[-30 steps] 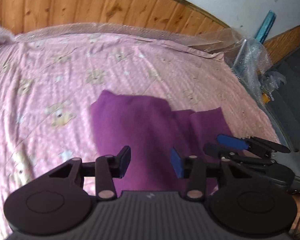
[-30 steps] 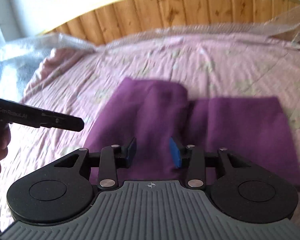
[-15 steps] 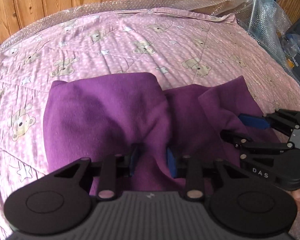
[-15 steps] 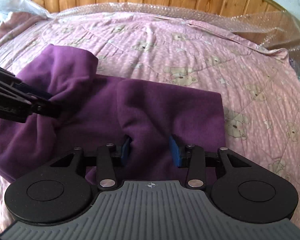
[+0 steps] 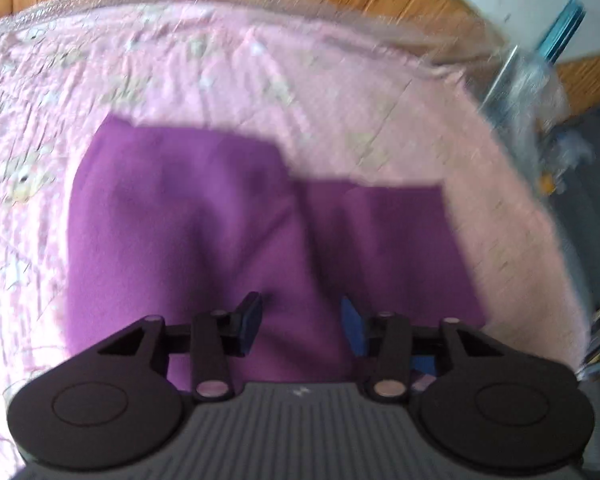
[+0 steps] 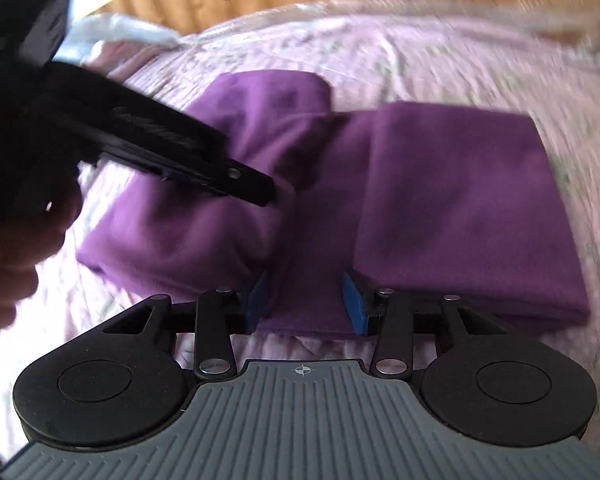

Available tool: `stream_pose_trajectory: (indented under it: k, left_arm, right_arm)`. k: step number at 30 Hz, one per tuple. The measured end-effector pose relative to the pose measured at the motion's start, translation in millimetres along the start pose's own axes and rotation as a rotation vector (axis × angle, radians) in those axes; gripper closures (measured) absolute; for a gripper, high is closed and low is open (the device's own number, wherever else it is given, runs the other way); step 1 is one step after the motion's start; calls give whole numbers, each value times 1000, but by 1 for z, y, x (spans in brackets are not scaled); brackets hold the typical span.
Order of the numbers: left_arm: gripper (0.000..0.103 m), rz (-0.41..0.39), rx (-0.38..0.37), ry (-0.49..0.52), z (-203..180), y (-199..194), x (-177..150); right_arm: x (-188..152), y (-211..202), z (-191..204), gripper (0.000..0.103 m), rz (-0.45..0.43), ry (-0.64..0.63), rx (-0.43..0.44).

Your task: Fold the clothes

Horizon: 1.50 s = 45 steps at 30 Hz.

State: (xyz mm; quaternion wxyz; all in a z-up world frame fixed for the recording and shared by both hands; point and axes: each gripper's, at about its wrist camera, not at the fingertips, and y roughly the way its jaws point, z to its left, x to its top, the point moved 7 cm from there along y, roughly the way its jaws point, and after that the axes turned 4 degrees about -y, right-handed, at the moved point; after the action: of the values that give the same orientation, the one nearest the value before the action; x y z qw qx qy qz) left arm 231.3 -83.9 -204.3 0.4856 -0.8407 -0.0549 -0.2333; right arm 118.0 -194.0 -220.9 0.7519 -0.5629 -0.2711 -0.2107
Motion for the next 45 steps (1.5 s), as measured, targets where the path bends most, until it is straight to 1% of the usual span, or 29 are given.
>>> stream_pose_trajectory:
  k: [1,2,4,5,6,8,9,10,11,15,16,17,18,19,21,22,24,25,26,27,28,29,31,32,35,37,40,42,45]
  left_arm:
    - [43,-12,-17,5,-9,-3,7]
    - [36,-8,-31,16,-22,-1,16]
    - [31,24,-51,46,-46,12,28]
    - [27,47,-52,70,-60,22,32]
    - [25,70,-53,94,-74,32,36]
    - [25,123,-51,144,-99,54,40]
    - [25,152,-48,169,-112,65,40]
    - [25,181,-46,192,-123,75,40]
    - [25,205,-51,202,-129,80,39]
    - [25,302,-58,218,-131,90,32]
    - [34,316,-53,220,-128,89,31]
    - [67,330,-56,230,-123,86,30]
    - [86,331,-56,234,-117,79,30]
    - [87,327,-59,236,-110,72,31]
    - [87,251,-99,225,-93,35,42]
    - [87,204,-125,204,-82,10,47]
    - [87,124,-161,115,-41,-33,55]
    - [87,116,-143,74,-11,-41,53]
    - [87,109,-125,31,20,-47,50]
    - [87,121,-120,-29,49,-41,42]
    - [87,133,-114,-89,78,-34,33]
    - [86,144,-112,-148,105,-28,25]
    - [84,120,-177,-240,126,-19,18]
    - [84,99,-211,-272,130,-18,16]
    - [83,90,-237,-229,117,-19,11]
    - [82,79,-293,-244,113,-25,7]
    - [82,31,-440,-328,105,-34,5]
    - [82,17,-414,-297,102,-24,3]
    - [85,65,-379,-411,126,3,-6]
  right_arm:
    - [6,-15,-14,50,-59,36,-40]
    - [12,-29,-31,28,-118,52,-118]
    - [19,-51,-66,6,-202,82,-272]
    - [14,-47,-84,8,-172,99,-315]
    - [7,-38,-96,11,-119,118,-302]
    - [-7,-18,-113,53,-9,151,-233]
    - [-8,-18,-115,57,8,144,-210]
    - [-4,-23,-111,84,-2,119,-197]
    - [0,-32,-104,90,-26,81,-204]
    - [25,-73,-48,92,-171,-103,-220]
    - [28,-78,-31,92,-201,-148,-212]
    - [30,-78,-20,94,-211,-159,-197]
    - [29,-72,-14,94,-206,-144,-176]
    - [29,-67,-7,95,-201,-128,-155]
    - [29,-56,5,95,-191,-97,-112]
    - [29,-51,12,91,-185,-81,-91]
    - [29,-41,24,63,-175,-50,-48]
    - [29,-36,31,33,-170,-34,-27]
    - [29,-30,37,20,-164,-19,-6]
    - [29,-25,44,21,-159,-3,16]
    - [29,-20,50,28,-154,12,37]
    - [29,-15,56,41,-148,28,58]
    - [30,-5,69,59,-137,59,101]
    - [25,8,69,66,-96,67,100]
    - [7,37,63,74,-5,31,28]
    - [8,39,59,76,19,14,-34]
    - [8,33,50,77,39,25,-120]
    - [9,36,32,77,51,63,-180]
    - [17,29,26,73,41,110,-180]
